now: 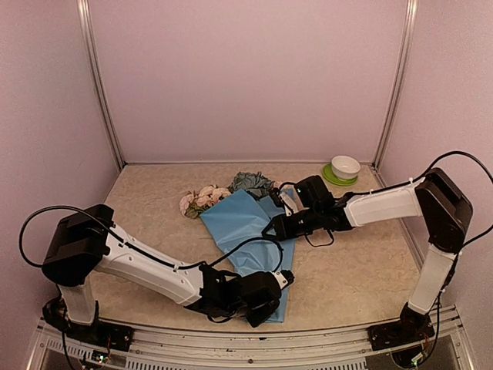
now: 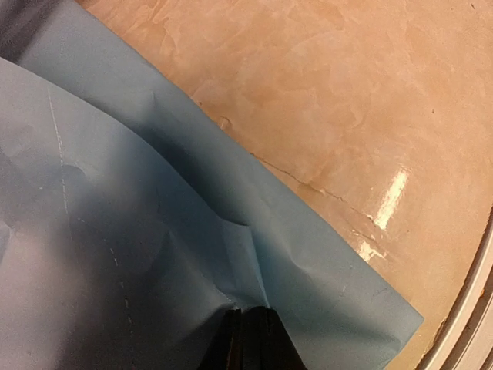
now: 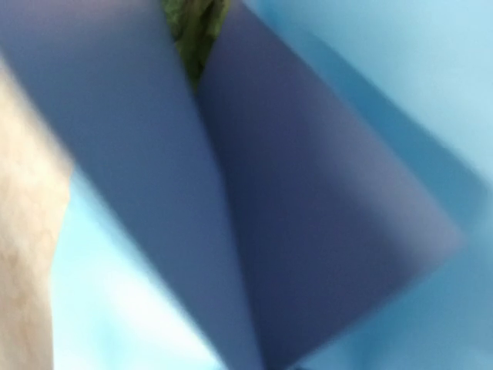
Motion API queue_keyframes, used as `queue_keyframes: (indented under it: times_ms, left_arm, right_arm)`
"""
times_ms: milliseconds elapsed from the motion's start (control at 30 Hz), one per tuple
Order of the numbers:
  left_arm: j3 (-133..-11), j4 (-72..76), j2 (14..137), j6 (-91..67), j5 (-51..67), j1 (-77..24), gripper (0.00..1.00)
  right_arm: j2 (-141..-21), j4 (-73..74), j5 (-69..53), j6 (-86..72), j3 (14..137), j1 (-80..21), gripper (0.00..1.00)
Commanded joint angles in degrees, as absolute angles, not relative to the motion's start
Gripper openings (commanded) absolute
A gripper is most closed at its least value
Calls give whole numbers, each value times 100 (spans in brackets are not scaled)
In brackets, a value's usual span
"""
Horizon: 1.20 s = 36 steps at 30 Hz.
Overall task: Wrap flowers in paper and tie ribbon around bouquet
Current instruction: Press the fold line on the folded wrapping paper.
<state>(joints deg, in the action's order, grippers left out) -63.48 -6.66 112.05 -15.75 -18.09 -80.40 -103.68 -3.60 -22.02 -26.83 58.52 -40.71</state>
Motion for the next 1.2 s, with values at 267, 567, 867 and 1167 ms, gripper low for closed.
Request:
queue_keyframes:
  times_ms: [267, 567, 867, 1167]
  left_arm:
    - [-6097, -418, 11252, -1646, -1339, -7990, 10]
    - [-5888, -150, 11195, -1665, -1213, -7941, 10]
    - [-5888, -151, 11156, -1646, -1167, -7911, 10]
    - [-5865, -25, 11139, -1652, -1100, -7868, 10]
  right_arm:
    - [-8485, 1104, -2540, -2922, 4473, -3990, 100]
    - [-8332, -612, -3962, -3925, 3037, -4047, 96]
    - [-9310, -1792, -4411, -4401, 2843, -4276, 70]
    - [-9614, -2329, -4466, -4652, 2962, -4529, 39]
